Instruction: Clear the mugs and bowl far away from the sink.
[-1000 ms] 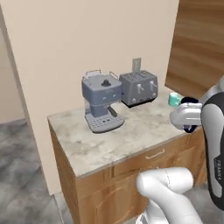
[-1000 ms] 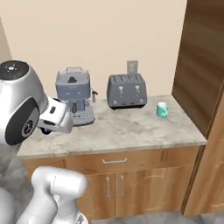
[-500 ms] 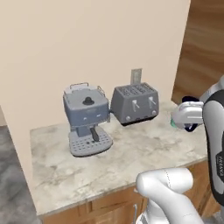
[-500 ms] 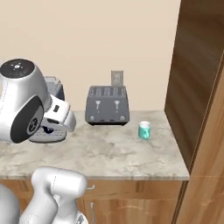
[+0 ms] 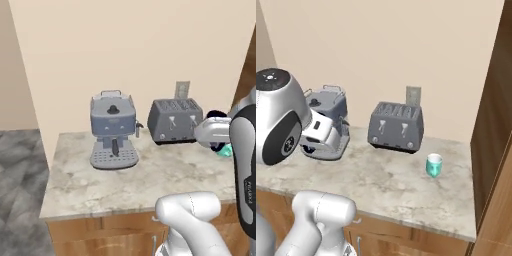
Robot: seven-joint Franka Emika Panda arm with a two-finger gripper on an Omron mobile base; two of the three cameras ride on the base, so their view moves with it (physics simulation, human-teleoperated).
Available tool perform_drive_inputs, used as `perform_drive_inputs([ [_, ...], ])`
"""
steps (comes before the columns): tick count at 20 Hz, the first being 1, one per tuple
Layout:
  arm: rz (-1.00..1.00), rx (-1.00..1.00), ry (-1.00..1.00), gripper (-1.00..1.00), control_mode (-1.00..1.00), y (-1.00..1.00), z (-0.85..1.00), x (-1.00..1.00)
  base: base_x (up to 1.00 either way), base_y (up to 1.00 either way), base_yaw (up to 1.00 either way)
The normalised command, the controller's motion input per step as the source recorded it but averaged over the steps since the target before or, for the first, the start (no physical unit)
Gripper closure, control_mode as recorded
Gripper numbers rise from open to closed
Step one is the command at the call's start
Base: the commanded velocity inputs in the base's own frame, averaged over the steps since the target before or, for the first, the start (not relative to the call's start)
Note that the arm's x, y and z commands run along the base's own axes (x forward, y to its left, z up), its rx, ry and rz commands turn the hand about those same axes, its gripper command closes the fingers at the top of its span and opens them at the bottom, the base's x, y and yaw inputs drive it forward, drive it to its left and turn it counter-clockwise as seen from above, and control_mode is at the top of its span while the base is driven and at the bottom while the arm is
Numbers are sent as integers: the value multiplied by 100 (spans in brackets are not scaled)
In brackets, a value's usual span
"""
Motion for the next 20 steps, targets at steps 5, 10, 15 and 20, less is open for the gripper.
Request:
perform_drive_inputs([
  [5, 0, 0, 0, 100, 100, 0, 0, 0, 100, -74, 35],
  [10, 0, 1, 19, 100, -100, -38, -6, 60, 40, -31, 3],
  [15, 0, -1, 36, 100, -100, -22, -36, 78, 0, 0, 0],
  [20, 0, -3, 10, 100, -100, -3, -57, 44, 0, 0, 0],
])
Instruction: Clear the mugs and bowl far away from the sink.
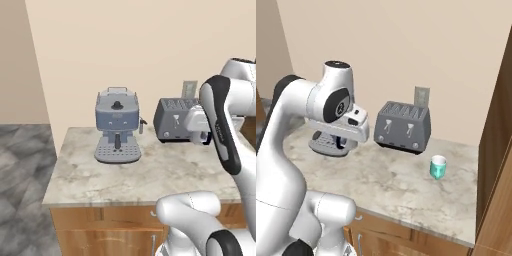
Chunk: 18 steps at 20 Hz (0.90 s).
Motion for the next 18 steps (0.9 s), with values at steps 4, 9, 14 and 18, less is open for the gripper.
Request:
perform_drive_inputs([
  [4, 8, -5, -13, 100, -100, 0, -69, 19, 0, 0, 0],
  [9, 15, -1, -25, 100, -100, -14, -45, 3, 0, 0, 0],
  [14, 10, 0, -17, 100, -100, -15, -40, 13, 0, 0, 0],
  [18, 3, 0, -8, 100, -100, -11, -18, 47, 0, 0, 0],
])
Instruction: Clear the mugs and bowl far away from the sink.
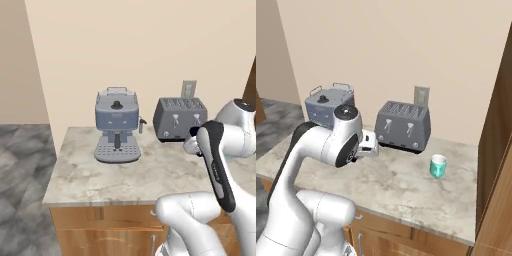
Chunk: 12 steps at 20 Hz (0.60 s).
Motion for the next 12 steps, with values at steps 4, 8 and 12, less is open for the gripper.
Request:
perform_drive_inputs([
  [4, 0, 1, 13, 100, -100, -9, 0, 73, 0, 0, 0],
  [8, 0, 0, 14, 100, -100, -1, -1, 75, 0, 0, 0],
  [12, 9, 4, 15, 100, -100, 0, -9, 57, 0, 0, 0],
])
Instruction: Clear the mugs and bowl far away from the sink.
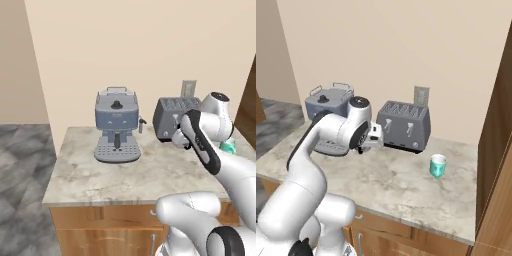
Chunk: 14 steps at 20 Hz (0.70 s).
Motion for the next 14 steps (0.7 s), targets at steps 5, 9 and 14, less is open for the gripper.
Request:
perform_drive_inputs([
  [5, 13, 1, 4, 100, -100, 0, -23, 38, 0, 0, 0],
  [9, 15, 0, 0, 100, -100, 0, -31, 14, 0, 0, 0],
  [14, 13, 0, 0, 100, -100, 0, -37, 10, 0, 0, 0],
])
